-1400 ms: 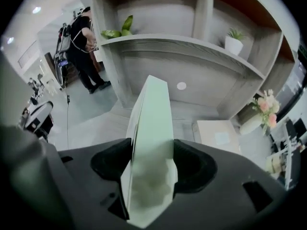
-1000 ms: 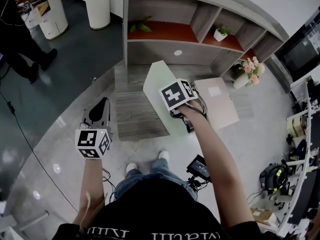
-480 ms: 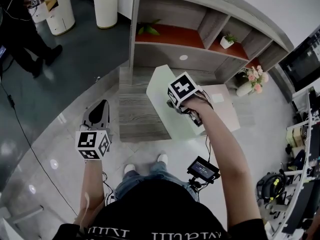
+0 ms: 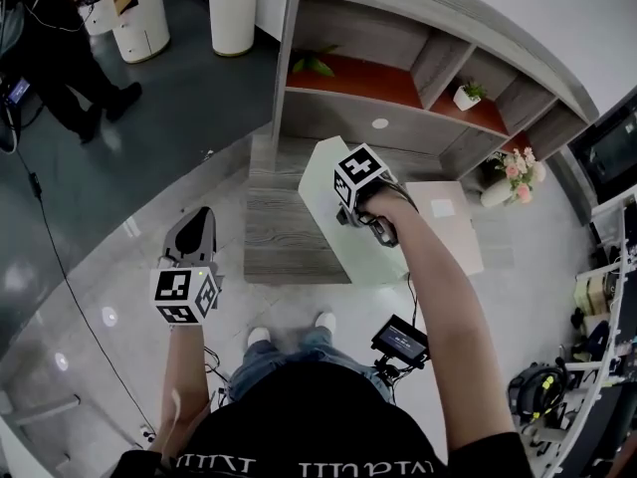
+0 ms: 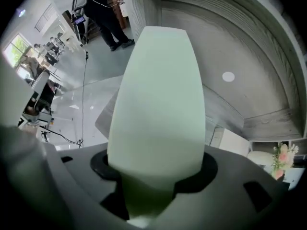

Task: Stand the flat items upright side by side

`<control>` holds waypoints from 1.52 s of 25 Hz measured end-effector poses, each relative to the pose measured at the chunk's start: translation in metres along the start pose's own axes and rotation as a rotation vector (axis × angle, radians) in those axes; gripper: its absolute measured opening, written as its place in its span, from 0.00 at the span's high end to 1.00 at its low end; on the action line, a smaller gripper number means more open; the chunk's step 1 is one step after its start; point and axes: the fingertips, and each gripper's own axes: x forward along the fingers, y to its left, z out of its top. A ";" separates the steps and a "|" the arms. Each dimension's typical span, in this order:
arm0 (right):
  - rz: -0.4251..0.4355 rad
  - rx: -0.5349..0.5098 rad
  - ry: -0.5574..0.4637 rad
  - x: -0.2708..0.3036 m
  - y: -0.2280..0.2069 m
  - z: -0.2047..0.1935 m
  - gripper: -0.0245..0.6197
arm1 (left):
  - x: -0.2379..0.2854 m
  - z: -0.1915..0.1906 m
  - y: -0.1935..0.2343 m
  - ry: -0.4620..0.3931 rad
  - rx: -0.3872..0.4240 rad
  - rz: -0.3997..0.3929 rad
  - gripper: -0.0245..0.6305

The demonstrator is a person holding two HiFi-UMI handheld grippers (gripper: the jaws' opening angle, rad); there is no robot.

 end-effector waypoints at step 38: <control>-0.223 0.303 -1.032 -0.038 0.030 0.066 0.48 | -0.024 0.000 -0.006 0.040 0.097 -0.070 0.94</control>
